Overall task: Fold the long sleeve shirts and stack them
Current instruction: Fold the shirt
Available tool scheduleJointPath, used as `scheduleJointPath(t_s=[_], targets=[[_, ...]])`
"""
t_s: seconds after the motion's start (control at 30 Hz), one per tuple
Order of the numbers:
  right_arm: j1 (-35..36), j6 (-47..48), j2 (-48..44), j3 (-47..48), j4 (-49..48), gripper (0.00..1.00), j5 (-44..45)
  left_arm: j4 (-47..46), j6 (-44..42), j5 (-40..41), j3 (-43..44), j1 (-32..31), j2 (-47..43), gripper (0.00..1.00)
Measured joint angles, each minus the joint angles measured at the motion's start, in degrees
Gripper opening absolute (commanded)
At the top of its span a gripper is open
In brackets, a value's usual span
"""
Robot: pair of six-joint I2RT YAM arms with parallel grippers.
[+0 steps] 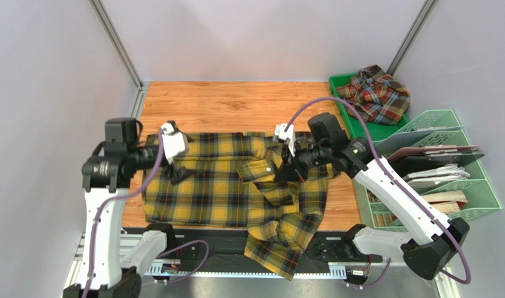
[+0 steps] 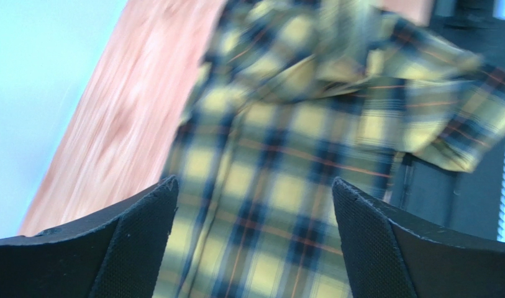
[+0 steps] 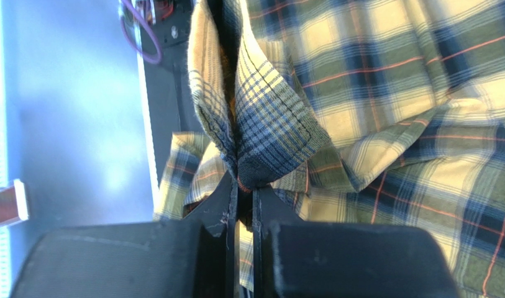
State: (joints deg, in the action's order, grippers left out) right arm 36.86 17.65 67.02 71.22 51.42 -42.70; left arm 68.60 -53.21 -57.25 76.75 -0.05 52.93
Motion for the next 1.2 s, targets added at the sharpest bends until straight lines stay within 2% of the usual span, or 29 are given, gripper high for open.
scheduleJointPath(t_s=[0.17, 0.2, 0.37, 0.53, 0.73, 0.77, 0.8, 0.87, 0.9, 0.93, 1.0, 1.03, 1.07, 1.2], targets=[[6.0, 2.3, -3.9, -4.6, 0.0, 0.00, 5.0, -6.4, 6.6, 2.8, -9.6, -19.8, -10.6, 0.99], [7.0, 2.7, -4.4, -4.9, -0.1, 0.00, 5.7, -8.1, 8.7, 3.9, -11.2, -21.7, -11.8, 0.99], [10.6, 3.9, -5.8, -5.5, -0.7, 0.00, 8.5, -16.8, 16.7, 12.6, -16.4, -37.7, -11.8, 0.99], [13.9, 4.7, -5.7, -5.6, -2.4, 0.00, 11.3, -23.7, 23.1, 19.5, -16.2, -41.0, -5.6, 0.99], [17.1, 4.9, -5.2, -5.1, -4.0, 0.00, 14.3, -27.6, 25.1, 22.7, -14.9, -47.9, 0.9, 0.97], [17.6, 5.0, -4.9, -4.7, -4.3, 0.00, 14.9, -27.8, 25.3, 22.8, -14.6, -49.4, 1.5, 0.93], [18.1, 5.2, -4.7, -4.3, -4.5, 0.00, 15.3, -27.7, 25.4, 22.7, -14.4, -50.3, 1.9, 0.82], [19.1, 5.4, -4.2, -3.2, -5.0, 0.00, 16.5, -27.6, 25.5, 22.6, -13.9, -51.9, 2.1, 0.66], [19.7, 5.7, -4.0, -2.7, -5.2, 0.00, 17.0, -27.1, 24.9, 22.6, -13.4, -52.7, 2.2, 0.43], [20.3, 6.0, -4.0, -2.3, -5.3, 0.00, 17.5, -26.7, 24.4, 22.4, -13.0, -53.1, 2.3, 0.27], [21.5, 6.4, -4.0, -1.7, -5.5, 0.06, 18.3, -25.4, 23.3, 21.9, -11.9, -53.6, 2.3, 0.02], [22.3, 6.6, -4.0, -1.5, -5.6, 0.12, 18.8, -24.5, 22.8, 21.5, -11.2, -53.8, 2.3, 0.00], [22.9, 6.8, -4.1, -1.5, -5.9, 0.29, 19.1, -23.7, 22.3, 21.4, -10.6, -54.0, 2.3, 0.00], [24.3, 7.2, -4.9, -1.4, -6.3, 0.61, 21.0, -18.9, 19.0, 20.5, -8.1, -55.2, 2.0, 0.00]])
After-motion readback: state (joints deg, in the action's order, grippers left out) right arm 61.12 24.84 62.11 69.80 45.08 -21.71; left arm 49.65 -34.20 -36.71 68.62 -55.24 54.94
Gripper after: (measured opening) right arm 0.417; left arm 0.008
